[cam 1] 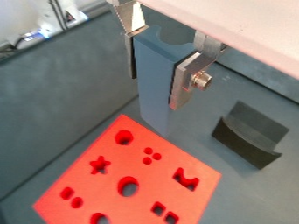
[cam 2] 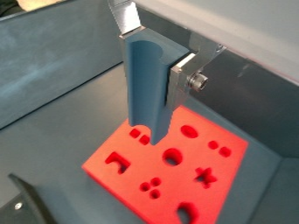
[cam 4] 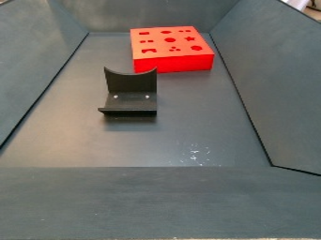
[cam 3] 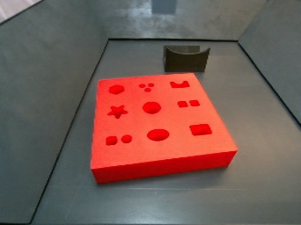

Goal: Pick up the arch object. Move up. Place the arch object on the fixture. Regrasp the arch object. Rotate the arch object. Move to above the board. Insert the arch object.
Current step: Insert the arch object.

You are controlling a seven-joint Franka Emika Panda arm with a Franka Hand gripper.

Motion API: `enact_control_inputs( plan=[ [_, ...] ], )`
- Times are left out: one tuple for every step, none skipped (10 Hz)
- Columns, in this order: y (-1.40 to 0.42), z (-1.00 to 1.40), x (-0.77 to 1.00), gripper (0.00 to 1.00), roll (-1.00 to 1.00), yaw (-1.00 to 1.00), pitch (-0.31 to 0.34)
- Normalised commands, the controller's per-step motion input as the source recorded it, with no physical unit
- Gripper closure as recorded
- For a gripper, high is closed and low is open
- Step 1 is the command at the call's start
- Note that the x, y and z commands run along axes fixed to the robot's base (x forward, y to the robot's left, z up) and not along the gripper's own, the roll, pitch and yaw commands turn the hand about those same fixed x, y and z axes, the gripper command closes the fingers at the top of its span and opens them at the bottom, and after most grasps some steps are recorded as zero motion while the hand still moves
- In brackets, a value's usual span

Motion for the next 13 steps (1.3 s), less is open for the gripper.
enact_control_inputs(
  plan=[
    [0.59,-0.78,1.00,1.00,-0.06,0.00,0.000],
    [0.52,-0.73,1.00,1.00,-0.10,0.00,0.000],
    [0.45,-0.72,1.00,1.00,-0.13,0.00,0.000],
    [0.16,-0.47,1.00,1.00,-0.05,0.08,0.000],
    [-0.04,0.00,0.03,1.00,0.00,0.00,0.000],
    [-0.51,-0.42,0.32,1.00,0.19,0.15,-0.096],
    [-0.49,-0.45,0.52,1.00,0.22,0.17,-0.170],
    [-0.35,-0.39,0.52,1.00,0.17,0.22,-0.181],
    [0.00,-0.57,0.32,1.00,-0.14,0.68,-0.131],
    [0.01,-0.55,0.30,1.00,-0.14,0.80,-0.050],
    [0.00,-0.36,0.39,1.00,-0.06,0.78,0.000],
    [-0.11,0.00,0.04,1.00,0.04,0.00,0.020],
    [0.08,-0.06,0.00,1.00,0.01,0.00,0.000]
  ],
)
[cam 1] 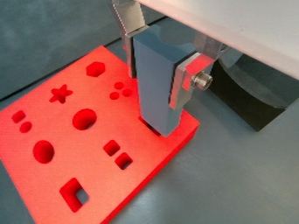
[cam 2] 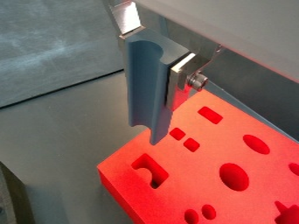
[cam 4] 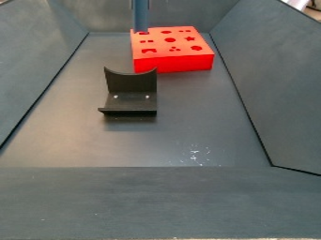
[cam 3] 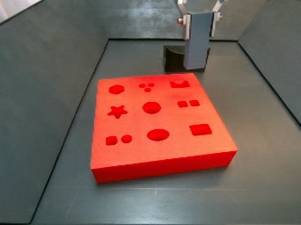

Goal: Pick up the arch object. Move up. Place the arch object on the fixture. Regrasp the arch object. Rotate the arch object. Move to above the board. Insert the arch object.
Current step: Insert the arch object.

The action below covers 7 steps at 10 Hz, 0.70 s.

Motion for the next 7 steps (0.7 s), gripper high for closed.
enact_control_inputs(
  plan=[
    [0.36,-0.63,-0.40,1.00,0.16,0.64,-0.154],
    [0.30,-0.60,-0.27,1.00,0.16,0.77,-0.153],
    [0.00,-0.09,0.00,1.00,0.11,0.39,-0.027],
    [-0.05,0.00,0.00,1.00,0.02,0.00,-0.010],
    [-0.18,0.07,0.00,1.00,0.46,0.00,0.000],
    [-0.14,0.07,0.02,1.00,0.50,0.00,0.051],
    [-0.06,0.00,0.31,1.00,0.09,0.00,0.051]
  ],
)
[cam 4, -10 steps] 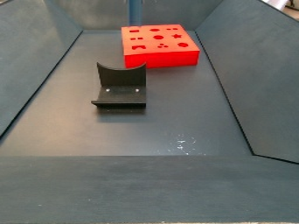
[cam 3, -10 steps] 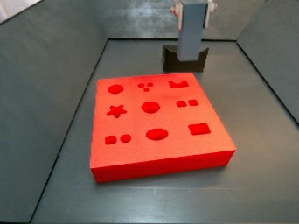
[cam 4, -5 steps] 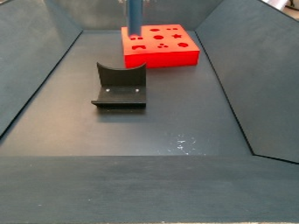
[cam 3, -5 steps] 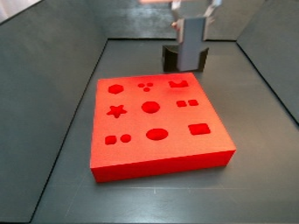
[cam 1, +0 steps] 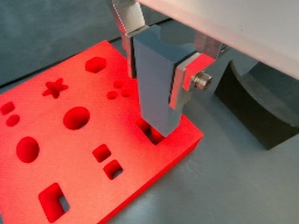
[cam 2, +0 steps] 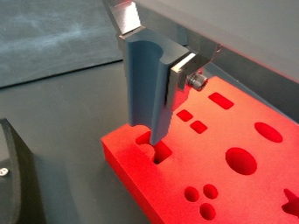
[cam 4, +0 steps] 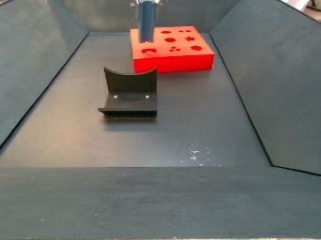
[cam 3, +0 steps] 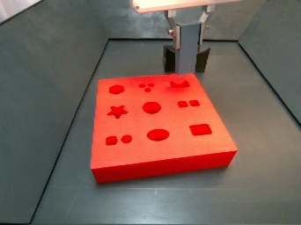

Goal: Pick up the arch object. Move up. Place the arch object on the fixture. Regrasp the arch object. Rotate the arch object. Move to above the board. Insert the arch object.
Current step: Insert the arch object.

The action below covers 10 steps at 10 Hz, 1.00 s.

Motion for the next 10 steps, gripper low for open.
enact_control_inputs(
  plan=[
    [0.00,0.00,0.00,1.00,-0.01,0.00,0.000],
    [0.00,-0.03,0.00,1.00,-0.01,0.00,-0.016],
    [-0.09,-0.31,0.09,1.00,0.09,0.00,-0.073],
    [-0.20,-0.61,0.29,1.00,0.27,0.00,-0.139],
    [-0.10,-0.21,0.36,1.00,0.10,0.00,-0.057],
    [-0.07,-0.01,0.12,1.00,0.04,-0.05,-0.014],
    [0.00,-0.04,0.20,1.00,0.23,-0.33,0.000],
    [0.00,-0.03,0.05,1.00,0.15,-0.30,0.011],
    [0.00,0.00,0.03,1.00,0.00,-0.03,0.000],
    [0.00,-0.02,0.00,1.00,0.00,0.00,0.000]
  ],
)
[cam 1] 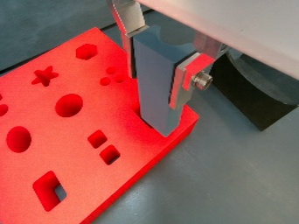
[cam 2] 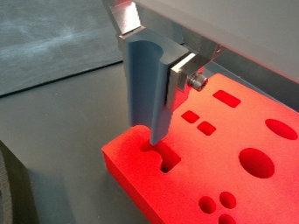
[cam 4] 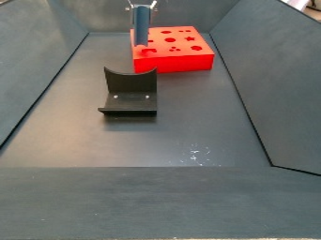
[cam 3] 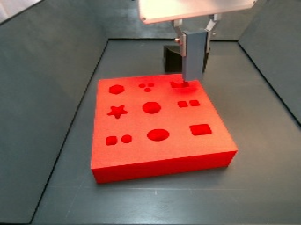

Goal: Pick up the arch object. Move up. Place the arch object on the fixture. Regrasp the arch object. Rotate the arch object. Move to above the board. Insert the arch object.
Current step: Insert the arch object.

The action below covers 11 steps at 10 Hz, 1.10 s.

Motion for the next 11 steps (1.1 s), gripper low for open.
enact_control_inputs(
  plan=[
    [0.00,-0.19,-0.02,1.00,0.33,0.00,0.000],
    [0.00,-0.25,0.00,1.00,0.13,0.00,0.000],
    [0.00,0.00,0.00,1.00,0.00,0.00,-0.011],
    [-0.16,-0.14,-0.01,1.00,0.21,0.00,-0.033],
    [-0.20,-0.13,-0.02,1.00,0.25,0.00,-0.030],
    [0.00,0.00,0.00,1.00,0.00,0.01,0.000],
    [0.00,-0.11,0.00,1.00,0.00,0.00,-0.003],
    [0.01,-0.16,-0.05,1.00,0.15,-0.05,0.000],
    [0.02,-0.09,-0.10,1.00,0.08,-0.14,0.000],
    [0.00,0.00,0.00,1.00,0.00,0.00,0.000],
    [0.13,-0.03,-0.02,1.00,-0.01,0.00,0.000]
  ],
)
